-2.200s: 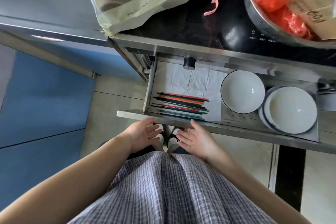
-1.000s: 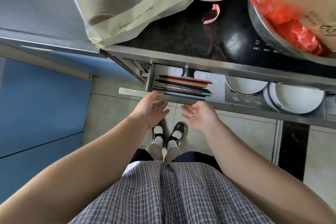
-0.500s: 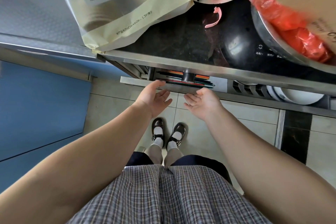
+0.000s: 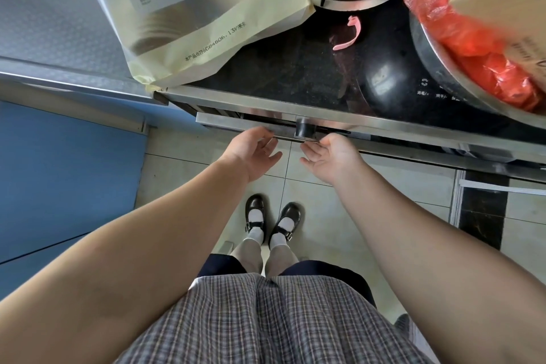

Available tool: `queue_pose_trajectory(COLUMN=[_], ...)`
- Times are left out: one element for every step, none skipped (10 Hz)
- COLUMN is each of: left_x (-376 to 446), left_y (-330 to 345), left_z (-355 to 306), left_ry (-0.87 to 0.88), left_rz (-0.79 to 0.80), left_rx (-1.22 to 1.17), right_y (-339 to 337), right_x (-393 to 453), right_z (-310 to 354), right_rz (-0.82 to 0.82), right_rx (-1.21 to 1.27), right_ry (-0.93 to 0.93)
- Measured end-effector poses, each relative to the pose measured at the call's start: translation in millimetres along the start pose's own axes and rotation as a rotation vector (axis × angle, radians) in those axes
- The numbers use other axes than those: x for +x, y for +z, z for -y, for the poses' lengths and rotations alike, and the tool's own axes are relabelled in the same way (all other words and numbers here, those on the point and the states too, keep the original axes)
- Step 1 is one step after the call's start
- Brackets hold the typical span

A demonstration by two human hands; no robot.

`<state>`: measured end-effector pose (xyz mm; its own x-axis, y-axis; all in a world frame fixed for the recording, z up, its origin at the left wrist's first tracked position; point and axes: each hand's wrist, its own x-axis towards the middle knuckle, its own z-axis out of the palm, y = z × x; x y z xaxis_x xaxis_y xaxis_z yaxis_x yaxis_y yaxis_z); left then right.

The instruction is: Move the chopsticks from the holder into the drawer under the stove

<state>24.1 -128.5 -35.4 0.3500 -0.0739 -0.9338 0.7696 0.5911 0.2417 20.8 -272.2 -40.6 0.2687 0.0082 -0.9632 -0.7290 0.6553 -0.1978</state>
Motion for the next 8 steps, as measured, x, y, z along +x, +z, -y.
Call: queue_pose_trajectory(left_x=[2.8, 8.5, 12.0, 14.0, 12.3, 11.6, 5.9, -4.3], left_y=[3.6, 5.8, 9.0, 11.9, 13.7, 12.8, 9.8, -5.6], left_z=[-2.7, -5.1, -7.5, -8.7, -8.9, -9.7, -14.0, -15.5], left_ry=[0.017, 0.029, 0.051, 0.06, 0.062, 0.057, 0.054, 0.103], left_rz=[0.006, 0.016, 0.018, 0.021, 0.027, 0.035, 0.038, -0.02], left_rx=[0.001, 0.019, 0.03, 0.017, 0.02, 0.012, 0.103, 0.331], right_y=[2.4, 4.1, 7.1, 8.9, 8.9, 6.1, 3.3, -0.3], right_x=[5.4, 10.9, 9.8, 10.0, 11.8, 13.9, 10.3, -5.1], right_z=[4.3, 7.7, 9.7, 11.0, 12.1, 11.3, 10.7, -10.6], right_rz=[0.003, 0.003, 0.002, 0.0, 0.0, 0.026, -0.006, -0.081], right_rx=[0.001, 0.014, 0.012, 0.013, 0.011, -0.001, -0.151, -0.522], right_ry=[-0.005, -0.015, -0.033, -0.044, -0.04, -0.042, -0.062, -0.031])
